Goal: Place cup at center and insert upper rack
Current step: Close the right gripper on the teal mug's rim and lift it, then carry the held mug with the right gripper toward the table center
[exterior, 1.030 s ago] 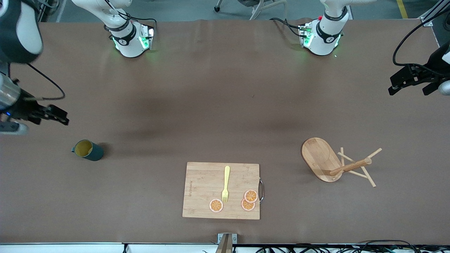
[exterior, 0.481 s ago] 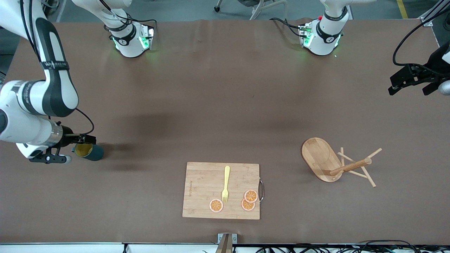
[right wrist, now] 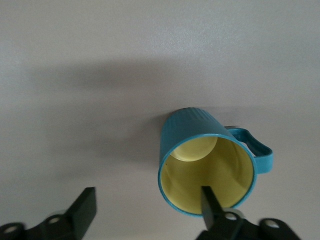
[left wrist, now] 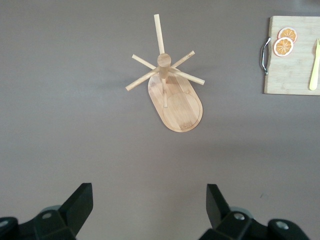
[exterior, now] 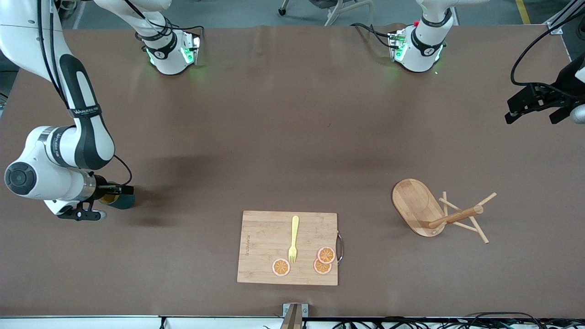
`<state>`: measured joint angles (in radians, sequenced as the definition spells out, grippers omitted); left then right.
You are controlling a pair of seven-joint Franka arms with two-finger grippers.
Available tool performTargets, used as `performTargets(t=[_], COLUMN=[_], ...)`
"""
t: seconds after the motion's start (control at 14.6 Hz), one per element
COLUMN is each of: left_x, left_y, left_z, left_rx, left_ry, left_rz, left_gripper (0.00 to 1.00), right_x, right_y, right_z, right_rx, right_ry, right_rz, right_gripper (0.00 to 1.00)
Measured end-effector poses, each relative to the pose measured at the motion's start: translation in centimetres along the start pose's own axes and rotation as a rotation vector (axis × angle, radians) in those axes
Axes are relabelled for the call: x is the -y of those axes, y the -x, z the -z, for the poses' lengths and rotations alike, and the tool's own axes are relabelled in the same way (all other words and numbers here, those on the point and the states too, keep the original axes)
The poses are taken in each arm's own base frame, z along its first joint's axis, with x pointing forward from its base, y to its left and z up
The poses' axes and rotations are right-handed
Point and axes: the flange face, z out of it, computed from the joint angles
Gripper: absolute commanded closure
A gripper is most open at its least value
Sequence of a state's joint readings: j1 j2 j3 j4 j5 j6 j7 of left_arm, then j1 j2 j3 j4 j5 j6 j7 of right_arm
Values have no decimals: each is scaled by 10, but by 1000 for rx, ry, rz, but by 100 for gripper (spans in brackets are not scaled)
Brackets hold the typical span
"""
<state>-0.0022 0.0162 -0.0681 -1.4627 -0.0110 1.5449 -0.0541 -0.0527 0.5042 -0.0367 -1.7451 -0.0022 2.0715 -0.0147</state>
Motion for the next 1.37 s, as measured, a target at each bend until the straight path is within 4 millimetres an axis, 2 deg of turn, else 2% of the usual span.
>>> performTargets(t=[0.27,0.34,0.48,0.82,1.17,1.3,1.37], left_x=[0,0,0,0,0,0,0], left_y=[0,0,0,0,0,0,0], left_z=[0,0,0,0,0,0,0], left_rx=[0,0,0,0,0,0,0], left_ry=[0,0,0,0,0,0,0], left_rz=[0,0,0,0,0,0,0], left_gripper=[0,0,0,0,0,0,0], right_x=[0,0,0,0,5,16,28], right_y=[-5,-7,-8,-9,-9,-10,-10], right_z=[-15,-20,-28,-31,-31,-30,-28], right_rx=[-7,-9,-6,-1,0,-2,-1], right_ry=[1,1,2,2,0,1,2], right_rz=[0,0,-1,-1,14,42,61], right_gripper=[22,25,43,96,100,100,100])
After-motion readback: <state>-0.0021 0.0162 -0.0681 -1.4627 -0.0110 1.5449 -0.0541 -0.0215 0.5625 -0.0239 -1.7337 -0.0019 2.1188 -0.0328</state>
